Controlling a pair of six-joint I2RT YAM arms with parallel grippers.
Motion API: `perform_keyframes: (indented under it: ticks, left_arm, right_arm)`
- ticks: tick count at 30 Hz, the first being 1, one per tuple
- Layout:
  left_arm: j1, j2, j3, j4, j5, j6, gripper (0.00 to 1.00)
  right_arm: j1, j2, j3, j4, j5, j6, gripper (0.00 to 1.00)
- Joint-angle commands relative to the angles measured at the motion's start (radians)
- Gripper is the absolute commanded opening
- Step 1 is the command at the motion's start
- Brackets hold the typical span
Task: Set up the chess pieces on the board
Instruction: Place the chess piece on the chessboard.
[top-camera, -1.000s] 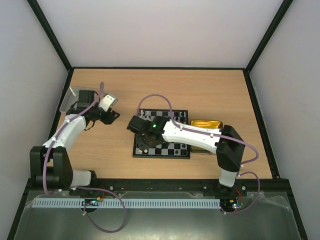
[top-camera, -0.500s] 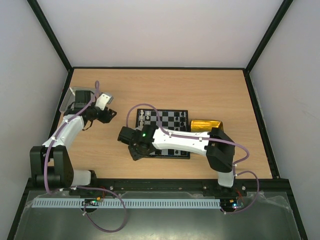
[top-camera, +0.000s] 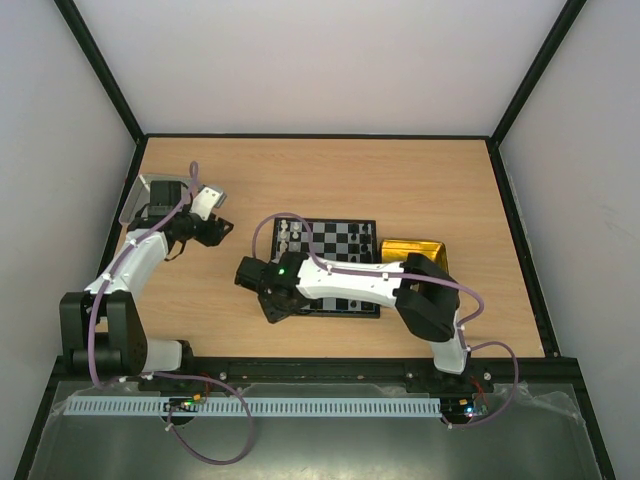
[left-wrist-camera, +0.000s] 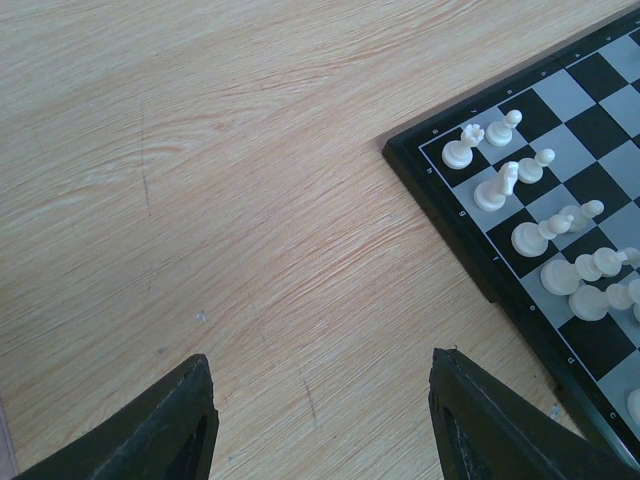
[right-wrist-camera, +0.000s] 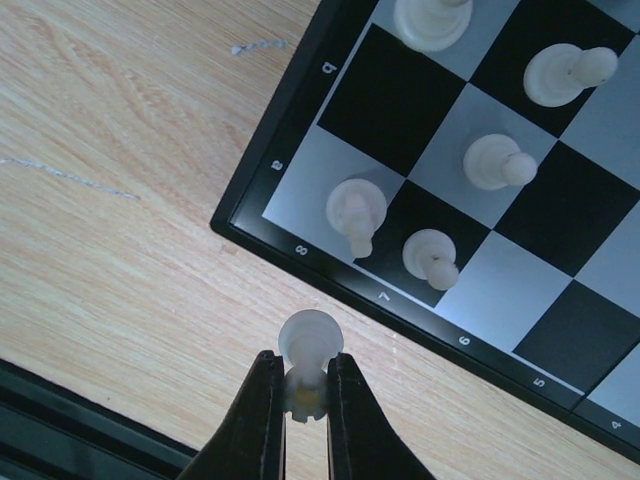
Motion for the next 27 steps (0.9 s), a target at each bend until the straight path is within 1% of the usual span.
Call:
perform_keyframes:
  ticks: [1, 11, 27]
  left_arm:
    - [0.005, -0.005, -0.007, 0.0, 0.021, -0.006, 0.6]
    - [0.005, -0.011, -0.005, -0.005, 0.031, -0.002, 0.6]
    - [0.005, -0.006, -0.006, -0.006, 0.041, 0.003, 0.6]
  right_arm:
    - [-0.02, 0.007, -0.013, -0.009, 0.013, -0.019, 0.02]
    - [-0.047, 0.016, -0.019, 0.01, -0.001, -0.033, 0.02]
    - [-0.052, 0.037, -0.02, 0.028, -0.022, -0.045, 0.02]
